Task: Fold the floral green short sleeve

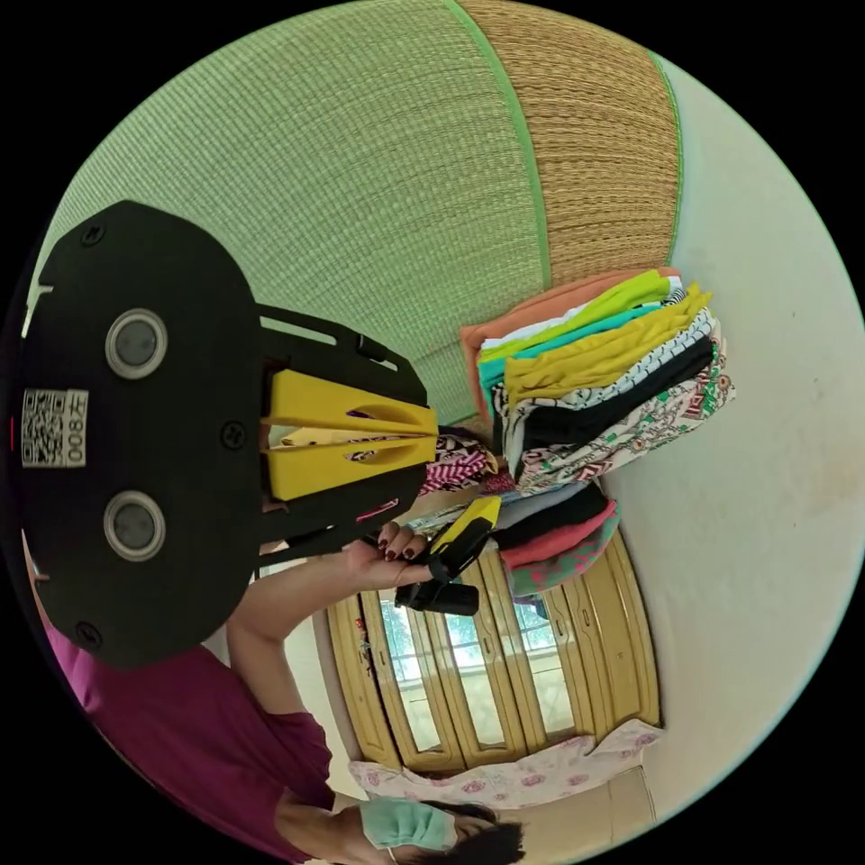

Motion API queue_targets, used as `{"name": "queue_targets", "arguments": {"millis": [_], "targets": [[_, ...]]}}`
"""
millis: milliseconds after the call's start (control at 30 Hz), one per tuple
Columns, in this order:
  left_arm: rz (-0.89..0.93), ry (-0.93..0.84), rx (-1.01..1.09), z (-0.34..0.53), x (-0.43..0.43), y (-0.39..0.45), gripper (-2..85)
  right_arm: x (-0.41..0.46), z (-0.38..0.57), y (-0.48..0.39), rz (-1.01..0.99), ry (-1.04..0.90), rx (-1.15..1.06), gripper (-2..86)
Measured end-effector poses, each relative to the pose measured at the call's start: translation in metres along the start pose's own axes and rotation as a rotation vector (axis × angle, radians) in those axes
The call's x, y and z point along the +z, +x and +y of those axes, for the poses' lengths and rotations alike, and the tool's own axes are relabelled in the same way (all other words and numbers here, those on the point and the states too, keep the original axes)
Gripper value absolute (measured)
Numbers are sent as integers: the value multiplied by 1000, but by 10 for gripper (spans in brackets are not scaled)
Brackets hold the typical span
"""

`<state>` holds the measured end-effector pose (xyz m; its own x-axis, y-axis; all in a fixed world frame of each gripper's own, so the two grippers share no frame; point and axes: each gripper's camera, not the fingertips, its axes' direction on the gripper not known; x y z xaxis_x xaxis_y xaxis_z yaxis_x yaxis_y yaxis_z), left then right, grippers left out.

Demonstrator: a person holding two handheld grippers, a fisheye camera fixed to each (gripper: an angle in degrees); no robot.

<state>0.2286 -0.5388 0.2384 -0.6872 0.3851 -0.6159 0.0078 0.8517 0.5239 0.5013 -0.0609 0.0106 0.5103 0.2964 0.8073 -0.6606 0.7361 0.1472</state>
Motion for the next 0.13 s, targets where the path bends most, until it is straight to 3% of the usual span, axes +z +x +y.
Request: {"name": "queue_targets", "arguments": {"millis": [133], "targets": [[-133, -239, 4, 82, 22, -6, 1, -39, 76, 41, 229, -1, 108, 22]]}}
